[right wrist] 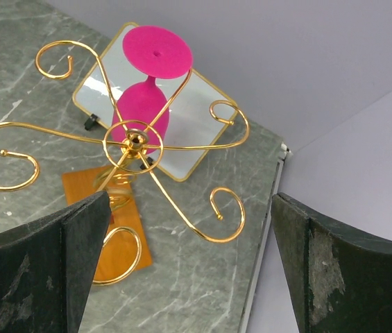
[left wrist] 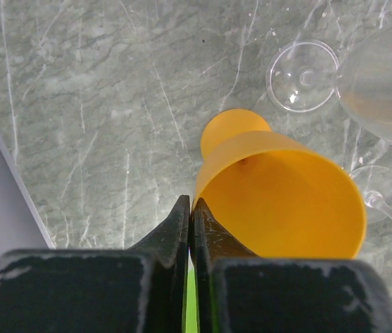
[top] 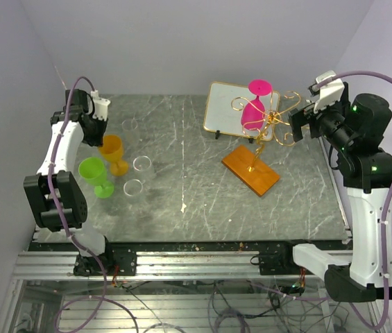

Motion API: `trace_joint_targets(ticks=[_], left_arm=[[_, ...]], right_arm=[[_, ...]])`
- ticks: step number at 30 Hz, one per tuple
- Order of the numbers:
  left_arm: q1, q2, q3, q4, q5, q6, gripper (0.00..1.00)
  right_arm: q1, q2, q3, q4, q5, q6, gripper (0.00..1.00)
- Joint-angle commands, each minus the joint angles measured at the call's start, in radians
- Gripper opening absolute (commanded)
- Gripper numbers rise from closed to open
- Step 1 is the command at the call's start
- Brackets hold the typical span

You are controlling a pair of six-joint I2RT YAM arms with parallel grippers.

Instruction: Place the wine glass upside down on the wine glass rack

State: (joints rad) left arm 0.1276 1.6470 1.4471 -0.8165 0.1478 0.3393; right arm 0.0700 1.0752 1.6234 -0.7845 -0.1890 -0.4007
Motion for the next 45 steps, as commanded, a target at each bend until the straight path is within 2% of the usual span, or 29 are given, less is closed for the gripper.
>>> trace_joint_targets(ticks=[1, 9, 16, 20, 27, 36, 41, 45], left_arm=[[0.009, 0.016, 0.061, 0.001, -0.031, 0.032, 0.07], [0.013, -0.017, 0.150, 0.072, -0.200, 0.078, 0.07], [0.015, -0.086, 0.194, 0.146, -0.284, 0.095, 0.07], [0.014, -0.152, 0.228, 0.180, -0.278, 0.046, 0.07], [0.014, -0.300, 0.295, 0.229, -0.126, -0.136, 0.07], [0.014, -0.378, 0.370, 0.193, 0.227, -0.291, 0.07], [0.013, -0.442, 0.303, 0.326, 0.482, -0.468, 0.07], [0.006, -0.478, 0.221, 0.503, 0.584, -0.650, 0.07]], right_arm=[[-0.020, -0.018, 0.003, 0.005, -0.036, 0.015, 1.00], [-0.039, -0.044, -0.033, 0.017, -0.052, 0.014, 1.00], [-0.061, -0.030, -0.074, 0.017, -0.123, 0.012, 1.00], [-0.062, -0.037, -0.096, 0.032, -0.099, -0.007, 1.00], [-0.062, -0.068, -0.113, 0.043, -0.148, -0.021, 1.00], [-0.062, -0.067, -0.044, 0.008, -0.345, -0.002, 1.00], [-0.062, -0.029, -0.074, 0.077, -0.559, 0.117, 0.97], [-0.048, 0.022, -0.102, 0.180, -0.679, 0.261, 0.92]])
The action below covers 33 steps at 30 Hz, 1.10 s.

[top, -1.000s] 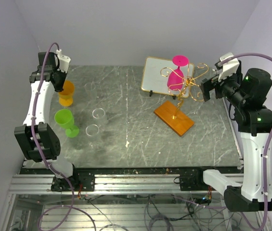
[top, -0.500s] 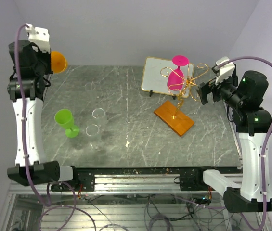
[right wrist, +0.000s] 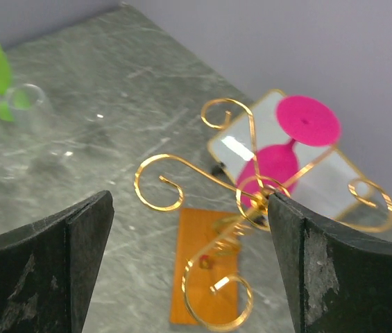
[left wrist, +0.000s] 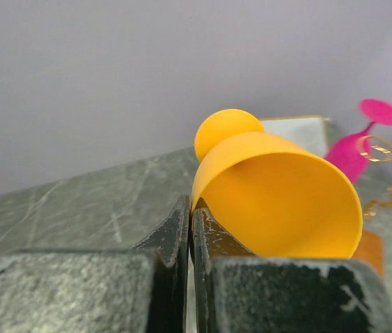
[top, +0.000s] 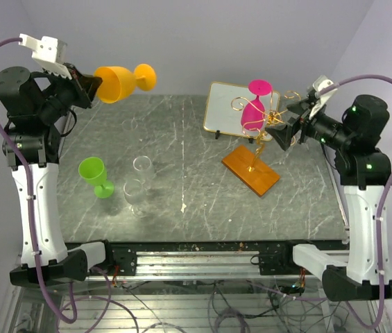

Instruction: Place the wine glass upside down on the wine glass rack

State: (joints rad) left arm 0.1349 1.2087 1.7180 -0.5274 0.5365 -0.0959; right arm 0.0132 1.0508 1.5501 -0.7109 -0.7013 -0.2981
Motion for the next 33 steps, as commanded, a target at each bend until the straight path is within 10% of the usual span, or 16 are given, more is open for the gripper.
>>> trace_joint_targets(ticks=[1, 10, 33], left_arm=[[-0.010, -0.046, -0.065, 0.238, 0.205, -0.239, 0.07], [-0.230, -0.050, -0.140, 0.284, 0.080, -0.248, 0.07], [-0.267, -0.054, -0.189, 0.358, 0.086, -0.299, 0.07]], right_arm=[[0.017, 0.055, -0.036, 0.136, -0.173, 0.184, 0.91], [0.243, 0.154, -0.010, 0.339, -0.053, 0.350, 0.85], [0.519, 0.426, 0.207, 0.445, 0.274, 0.609, 0.62]])
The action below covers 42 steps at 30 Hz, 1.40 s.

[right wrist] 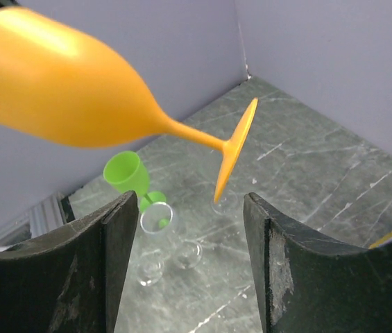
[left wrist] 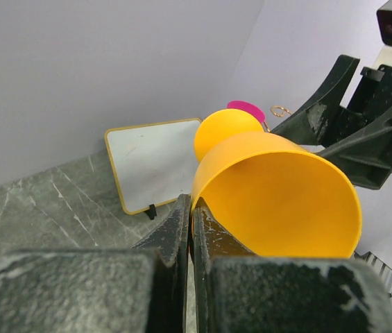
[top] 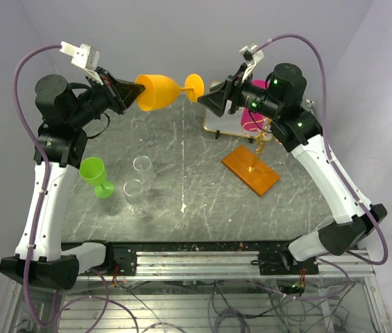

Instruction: Place the wine glass upside down on the wine glass rack

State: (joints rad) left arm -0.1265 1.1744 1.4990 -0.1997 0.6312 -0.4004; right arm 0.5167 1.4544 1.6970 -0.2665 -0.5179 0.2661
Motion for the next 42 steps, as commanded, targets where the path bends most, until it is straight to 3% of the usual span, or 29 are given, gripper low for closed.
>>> trace_joint_targets(ticks=[1, 7, 14, 28, 40, 42], left_arm=[[-0.005, -0.023, 0.030, 0.028, -0.012, 0.007, 0.07], [-0.005, -0.040, 0.027, 0.014, -0.020, 0.035, 0.07], [-0.005, -0.051, 0.030, 0.001, -0.026, 0.059, 0.07], [-0.005, -0.051, 0.025, 0.006, -0.013, 0.059, 0.07], [-0.007, -0.044, 0.029, 0.013, 0.008, 0.045, 0.07], [-0.006, -0.044, 0.023, 0.016, 0.010, 0.042, 0.07]], right_arm=[[0.018, 0.030, 0.070, -0.005, 0.111, 0.046, 0.59], [0.030, 0.063, 0.100, -0.011, 0.132, 0.060, 0.45], [0.043, 0.091, 0.109, -0.009, 0.128, 0.085, 0.40], [0.048, 0.115, 0.122, 0.001, 0.120, 0.111, 0.18], [0.048, 0.123, 0.140, 0.001, 0.122, 0.108, 0.14], [0.049, 0.123, 0.143, -0.003, 0.128, 0.103, 0.08]])
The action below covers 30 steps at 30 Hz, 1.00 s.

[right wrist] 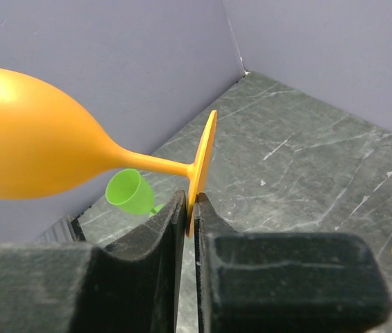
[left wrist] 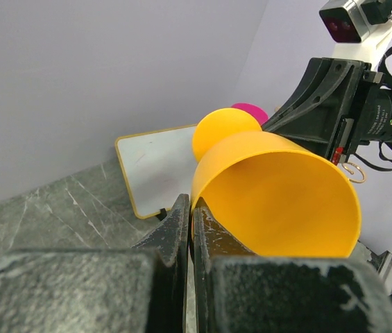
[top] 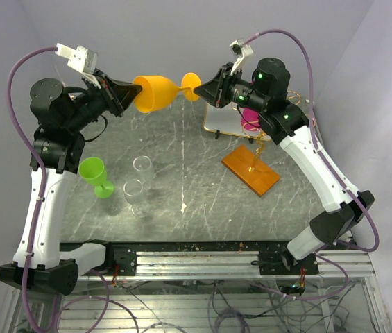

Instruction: Place the wine glass upside down on the wine glass rack

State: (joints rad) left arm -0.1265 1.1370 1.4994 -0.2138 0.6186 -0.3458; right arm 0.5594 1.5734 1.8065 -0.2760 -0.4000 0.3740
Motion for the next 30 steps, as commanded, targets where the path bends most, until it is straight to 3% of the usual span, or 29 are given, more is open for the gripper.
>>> trace_joint_targets(ticks=[1, 5, 10, 19, 30], left_arm=[[-0.007, -0.011, 0.017, 0.033, 0.023, -0.013, 0.07], [-0.007, -0.023, -0.004, 0.036, 0.024, -0.009, 0.10], [-0.006, -0.030, -0.006, 0.017, 0.013, 0.008, 0.26], [-0.004, -0.067, -0.016, -0.071, -0.104, 0.118, 0.63], [-0.004, -0.117, -0.052, -0.159, -0.209, 0.260, 0.92]], right_arm=[[0.006, 0.005, 0.034, 0.004, 0.014, -0.008, 0.03], [0.005, -0.001, 0.045, -0.014, 0.054, -0.035, 0.00], [0.002, -0.020, 0.054, -0.033, 0.106, -0.084, 0.00], [-0.057, -0.098, 0.009, -0.055, 0.178, -0.175, 0.00], [-0.202, -0.240, -0.009, -0.078, 0.329, -0.333, 0.00]])
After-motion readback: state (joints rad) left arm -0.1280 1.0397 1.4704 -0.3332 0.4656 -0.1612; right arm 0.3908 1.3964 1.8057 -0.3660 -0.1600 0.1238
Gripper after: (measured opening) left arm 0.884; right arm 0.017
